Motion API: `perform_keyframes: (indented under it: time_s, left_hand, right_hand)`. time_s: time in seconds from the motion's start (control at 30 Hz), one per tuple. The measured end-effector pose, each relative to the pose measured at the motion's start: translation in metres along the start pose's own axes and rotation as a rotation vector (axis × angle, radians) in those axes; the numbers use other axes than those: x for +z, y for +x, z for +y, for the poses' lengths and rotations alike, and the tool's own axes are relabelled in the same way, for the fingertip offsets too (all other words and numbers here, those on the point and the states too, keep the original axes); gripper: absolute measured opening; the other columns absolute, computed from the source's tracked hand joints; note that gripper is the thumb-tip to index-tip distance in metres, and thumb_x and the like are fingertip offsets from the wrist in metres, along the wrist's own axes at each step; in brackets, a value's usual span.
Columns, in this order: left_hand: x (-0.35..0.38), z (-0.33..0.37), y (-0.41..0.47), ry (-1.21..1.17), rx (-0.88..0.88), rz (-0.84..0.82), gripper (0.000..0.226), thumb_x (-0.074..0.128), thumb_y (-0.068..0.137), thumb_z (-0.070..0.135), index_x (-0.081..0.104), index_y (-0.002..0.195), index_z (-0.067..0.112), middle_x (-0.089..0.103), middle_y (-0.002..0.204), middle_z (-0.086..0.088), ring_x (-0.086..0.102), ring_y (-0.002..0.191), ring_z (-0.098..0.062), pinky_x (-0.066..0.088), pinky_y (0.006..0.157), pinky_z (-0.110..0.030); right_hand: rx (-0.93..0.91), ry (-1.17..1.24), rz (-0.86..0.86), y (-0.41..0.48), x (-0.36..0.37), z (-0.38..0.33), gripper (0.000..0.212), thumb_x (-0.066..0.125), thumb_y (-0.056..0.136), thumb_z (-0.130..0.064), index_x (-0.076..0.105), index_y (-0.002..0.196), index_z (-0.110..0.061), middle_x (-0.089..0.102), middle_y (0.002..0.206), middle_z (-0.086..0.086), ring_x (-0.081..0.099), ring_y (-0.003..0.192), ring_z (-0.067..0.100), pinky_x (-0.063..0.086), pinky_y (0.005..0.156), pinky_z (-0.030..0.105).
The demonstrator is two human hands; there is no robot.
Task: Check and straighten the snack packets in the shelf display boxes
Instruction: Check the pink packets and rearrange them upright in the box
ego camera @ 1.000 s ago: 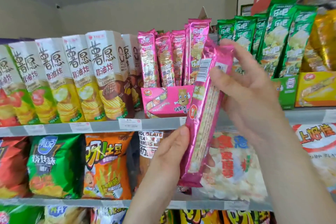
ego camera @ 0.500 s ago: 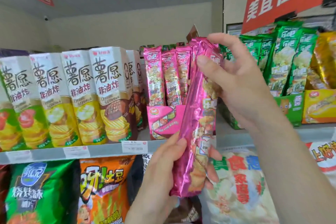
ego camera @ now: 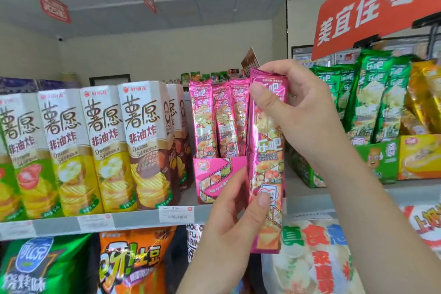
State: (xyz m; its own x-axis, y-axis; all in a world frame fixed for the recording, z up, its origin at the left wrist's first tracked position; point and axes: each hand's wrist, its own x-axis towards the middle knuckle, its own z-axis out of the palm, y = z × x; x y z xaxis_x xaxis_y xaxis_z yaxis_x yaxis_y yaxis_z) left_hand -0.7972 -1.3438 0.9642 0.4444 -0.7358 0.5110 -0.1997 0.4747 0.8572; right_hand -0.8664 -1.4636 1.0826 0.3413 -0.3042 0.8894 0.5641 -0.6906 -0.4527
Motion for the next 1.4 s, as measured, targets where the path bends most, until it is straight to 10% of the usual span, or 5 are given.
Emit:
perform_keyframes:
  time_s: [0.27, 0.63, 0.87, 1.17, 1.4]
  left_hand:
    - [-0.006, 0.041, 0.034, 0.601, 0.438, 0.075, 0.039, 0.049, 0.093, 0.049, 0.041, 0.131, 0.052, 0.061, 0.118, 0.023, 0.061, 0.103, -0.002, 0.052, 0.084, -0.029]
    - [-0.024, 0.111, 0.109, 1.366, 0.49, -0.016, 0.047, 0.065, 0.083, 0.056, 0.052, 0.121, 0.031, 0.061, 0.088, 0.017, 0.053, 0.085, -0.007, 0.047, 0.072, -0.033]
    - [-0.044, 0.137, 0.121, 0.796, 0.371, -0.066, 0.062, 0.08, 0.075, 0.04, 0.043, 0.123, 0.052, 0.064, 0.103, 0.012, 0.068, 0.082, -0.007, 0.057, 0.07, -0.02]
    - [-0.045, 0.094, 0.122, 1.09, 0.362, -0.08, 0.107, 0.086, 0.071, 0.032, 0.008, 0.144, 0.045, 0.07, 0.089, 0.0, 0.067, 0.067, -0.013, 0.056, 0.061, -0.036]
    - [-0.041, 0.116, 0.135, 1.53, 0.616, -0.028, 0.053, 0.058, 0.08, 0.06, 0.058, 0.124, 0.03, 0.053, 0.081, 0.012, 0.051, 0.083, -0.014, 0.044, 0.07, -0.032]
  right_hand:
    - [-0.136, 0.255, -0.174, 0.025, -0.05, -0.028, 0.04, 0.075, 0.08, -0.035, 0.057, 0.116, -0.029, 0.056, 0.099, 0.0, 0.057, 0.088, 0.018, 0.051, 0.066, 0.025]
    - [-0.354, -0.271, -0.119, 0.073, -0.03, -0.046, 0.044, 0.069, 0.081, -0.015, 0.05, 0.108, -0.043, 0.061, 0.095, -0.016, 0.06, 0.083, 0.006, 0.054, 0.073, 0.025]
    - [-0.298, -0.316, -0.139, 0.079, -0.014, -0.032, 0.032, 0.073, 0.077, -0.025, 0.055, 0.097, -0.044, 0.065, 0.088, -0.017, 0.067, 0.085, 0.015, 0.057, 0.076, 0.04]
    - [-0.222, -0.715, -0.286, 0.073, -0.012, -0.008, 0.012, 0.073, 0.082, -0.033, 0.074, 0.094, -0.028, 0.061, 0.103, -0.009, 0.056, 0.1, 0.009, 0.045, 0.092, 0.038]
    - [-0.064, -0.853, -0.494, 0.07, -0.024, 0.002, 0.026, 0.048, 0.083, -0.058, 0.058, 0.098, -0.039, 0.058, 0.109, -0.016, 0.052, 0.11, 0.007, 0.04, 0.094, 0.045]
